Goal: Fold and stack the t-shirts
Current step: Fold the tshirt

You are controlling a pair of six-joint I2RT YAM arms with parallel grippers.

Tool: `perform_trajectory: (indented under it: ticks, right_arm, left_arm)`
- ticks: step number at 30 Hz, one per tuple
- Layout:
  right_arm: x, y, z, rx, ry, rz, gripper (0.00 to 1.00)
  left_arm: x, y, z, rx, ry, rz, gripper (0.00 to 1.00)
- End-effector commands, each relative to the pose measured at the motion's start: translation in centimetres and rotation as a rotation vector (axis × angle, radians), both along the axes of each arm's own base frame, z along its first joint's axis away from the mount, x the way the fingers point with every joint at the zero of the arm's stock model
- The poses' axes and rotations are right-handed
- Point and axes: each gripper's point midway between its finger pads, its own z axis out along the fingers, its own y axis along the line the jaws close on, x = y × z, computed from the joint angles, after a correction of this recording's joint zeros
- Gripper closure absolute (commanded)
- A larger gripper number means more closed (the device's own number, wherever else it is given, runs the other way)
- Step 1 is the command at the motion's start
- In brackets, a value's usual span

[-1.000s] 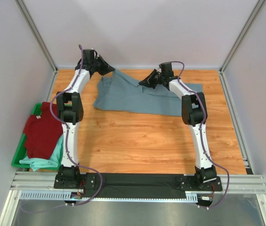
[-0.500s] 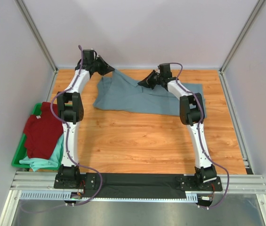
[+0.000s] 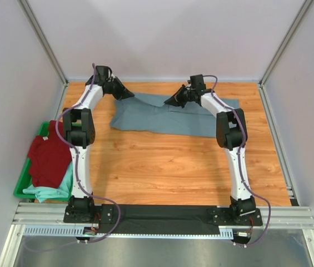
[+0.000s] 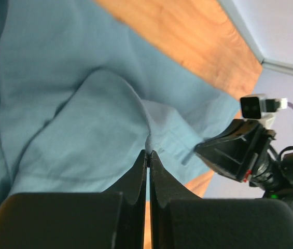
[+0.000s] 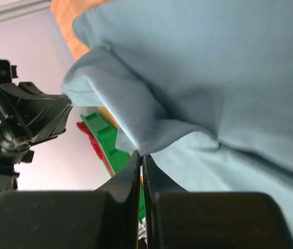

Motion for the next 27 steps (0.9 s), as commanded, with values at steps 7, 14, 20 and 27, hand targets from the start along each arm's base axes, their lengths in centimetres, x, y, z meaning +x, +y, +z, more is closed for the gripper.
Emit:
perform_trajectory:
  ticks: [7,14,20,27]
  right_arm:
    - [-5.0,-0.3,4.5,0.007,0.008,0.127,1.0]
    - [-6.7,0.6,2.1,0.004,0.083,0.181,0.99]
    - [-7.9,1.1,0.9,-0.012,0.118,0.205,0.99]
    - [-9.3,1.3,0.4,-0.044,0.163,0.227,0.99]
  left_arm:
    - [-6.7,1.8,5.2,0.049,0.012,-0.057,1.0]
    - [-9.2,2.2,2.9,0.067,0.091,-0.074,1.0]
    - [-9.8,3.2,2.1,0.11,0.124,-0.066,1.0]
    - [-10.9,4.4,1.3,0.149,0.17,-0.057,1.0]
